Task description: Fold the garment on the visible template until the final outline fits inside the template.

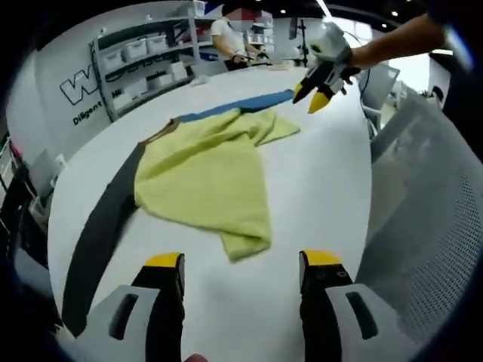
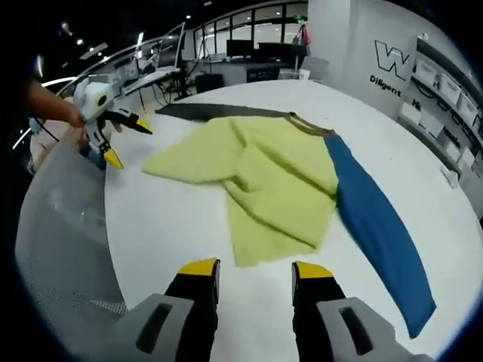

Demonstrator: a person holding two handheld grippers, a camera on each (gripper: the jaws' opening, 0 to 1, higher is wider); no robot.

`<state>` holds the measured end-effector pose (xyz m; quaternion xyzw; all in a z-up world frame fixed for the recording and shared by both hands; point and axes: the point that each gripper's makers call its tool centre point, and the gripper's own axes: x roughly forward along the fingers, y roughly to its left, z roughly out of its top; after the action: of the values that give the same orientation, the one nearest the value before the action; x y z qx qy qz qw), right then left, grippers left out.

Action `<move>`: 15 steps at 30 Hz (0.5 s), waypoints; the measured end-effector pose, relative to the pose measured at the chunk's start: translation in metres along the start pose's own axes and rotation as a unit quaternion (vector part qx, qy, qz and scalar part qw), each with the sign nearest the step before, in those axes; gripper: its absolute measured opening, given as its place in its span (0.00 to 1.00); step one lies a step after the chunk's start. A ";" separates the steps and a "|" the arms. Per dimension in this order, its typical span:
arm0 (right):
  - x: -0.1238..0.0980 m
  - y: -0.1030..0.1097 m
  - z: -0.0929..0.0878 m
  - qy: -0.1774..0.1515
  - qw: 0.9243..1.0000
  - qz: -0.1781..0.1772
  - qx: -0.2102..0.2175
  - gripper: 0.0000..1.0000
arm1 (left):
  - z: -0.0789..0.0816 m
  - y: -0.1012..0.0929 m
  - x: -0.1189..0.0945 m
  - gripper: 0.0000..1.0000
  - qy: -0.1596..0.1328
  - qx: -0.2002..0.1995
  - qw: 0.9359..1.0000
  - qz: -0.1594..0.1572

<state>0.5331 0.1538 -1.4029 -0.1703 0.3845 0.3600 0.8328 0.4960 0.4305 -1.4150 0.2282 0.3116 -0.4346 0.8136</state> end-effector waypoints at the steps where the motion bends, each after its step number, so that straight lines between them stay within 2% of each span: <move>1: 0.001 0.002 0.001 0.000 1.000 0.001 -0.002 0.31 | 0.001 -0.001 0.001 0.49 0.000 0.006 1.000 -0.003; 3: 0.005 0.004 0.002 0.003 1.000 0.002 -0.008 0.30 | 0.001 -0.005 0.003 0.43 0.002 0.012 1.000 -0.012; 6: 0.011 0.009 0.005 0.004 1.000 0.006 -0.003 0.28 | 0.002 -0.007 0.007 0.44 0.004 0.004 1.000 -0.019; 11: 0.021 0.018 0.006 0.009 1.000 0.010 -0.013 0.24 | 0.003 -0.009 0.014 0.37 0.010 0.010 1.000 -0.024; 15: 0.033 0.019 0.003 0.024 1.000 0.007 -0.013 0.20 | 0.002 -0.009 0.021 0.36 0.018 0.000 0.999 -0.027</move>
<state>0.5350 0.1840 -1.4259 -0.1864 0.4006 0.3667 0.8187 0.4977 0.4125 -1.4287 0.2278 0.3321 -0.4525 0.7957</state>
